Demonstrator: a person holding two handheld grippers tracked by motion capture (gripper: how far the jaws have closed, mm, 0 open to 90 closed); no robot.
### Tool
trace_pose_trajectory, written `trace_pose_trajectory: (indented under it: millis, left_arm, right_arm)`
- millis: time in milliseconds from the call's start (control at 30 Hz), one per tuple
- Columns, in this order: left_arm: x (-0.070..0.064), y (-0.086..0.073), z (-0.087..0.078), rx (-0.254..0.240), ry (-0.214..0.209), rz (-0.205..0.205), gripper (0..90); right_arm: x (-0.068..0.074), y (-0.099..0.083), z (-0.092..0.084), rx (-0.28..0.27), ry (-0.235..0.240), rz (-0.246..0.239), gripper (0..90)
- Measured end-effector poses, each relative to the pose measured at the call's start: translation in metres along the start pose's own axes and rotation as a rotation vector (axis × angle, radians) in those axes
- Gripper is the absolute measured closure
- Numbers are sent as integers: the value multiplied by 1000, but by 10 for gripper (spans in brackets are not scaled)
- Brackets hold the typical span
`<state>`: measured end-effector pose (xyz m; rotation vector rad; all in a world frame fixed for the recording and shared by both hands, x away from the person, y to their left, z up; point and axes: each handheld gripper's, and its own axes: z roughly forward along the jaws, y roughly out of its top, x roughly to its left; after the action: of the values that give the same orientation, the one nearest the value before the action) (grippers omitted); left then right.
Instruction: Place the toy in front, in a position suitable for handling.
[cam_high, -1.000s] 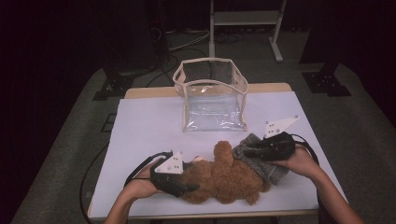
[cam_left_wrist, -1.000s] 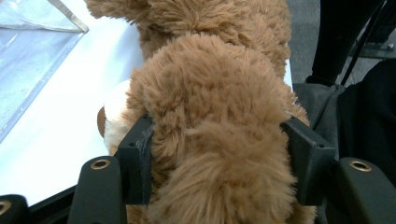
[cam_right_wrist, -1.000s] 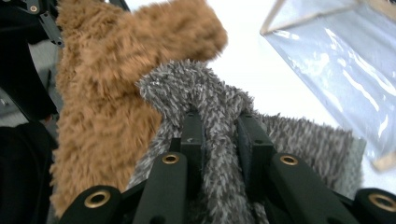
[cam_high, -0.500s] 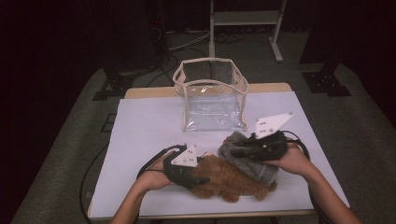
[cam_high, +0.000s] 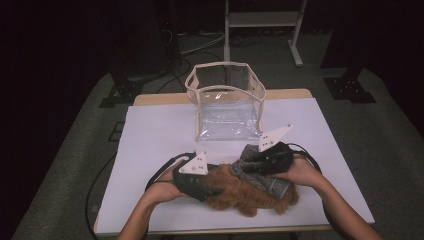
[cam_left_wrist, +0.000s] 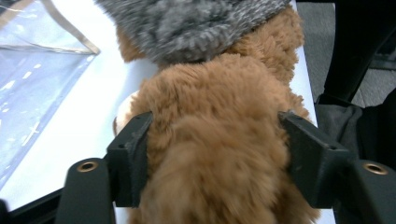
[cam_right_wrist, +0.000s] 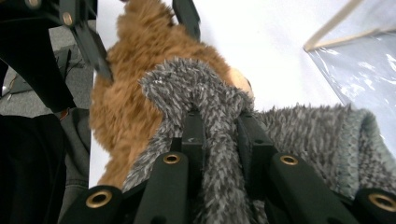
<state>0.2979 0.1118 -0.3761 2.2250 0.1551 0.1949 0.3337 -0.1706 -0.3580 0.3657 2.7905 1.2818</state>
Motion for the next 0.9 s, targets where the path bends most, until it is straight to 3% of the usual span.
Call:
trace_pose_trajectory:
  millis: [200, 267, 467, 533, 667, 733, 900]
  left_arm:
    - [3, -15, -3, -32, -16, -62, 325]
    - [3, -16, 0, -33, -23, -59, 375]
    - [8, -10, 9, -41, -35, -67, 404]
    - [10, -8, 12, -45, -41, -67, 401]
    - [11, -9, 11, -53, -32, -74, 357]
    - [11, -12, 9, -68, -26, -87, 315]
    - [11, -21, 9, -50, -18, -102, 200]
  right_arm:
    - [-4, -13, -13, -24, -9, 31, 747]
    - [-3, -14, -16, -34, -7, 38, 746]
    - [3, 7, -19, -83, -8, -11, 744]
    - [4, 12, -14, -75, 0, -24, 744]
    - [1, 4, 0, -4, -13, -39, 745]
    - [-3, -4, -2, -8, -19, -9, 747]
    - [-4, -16, -10, -14, -23, 16, 747]
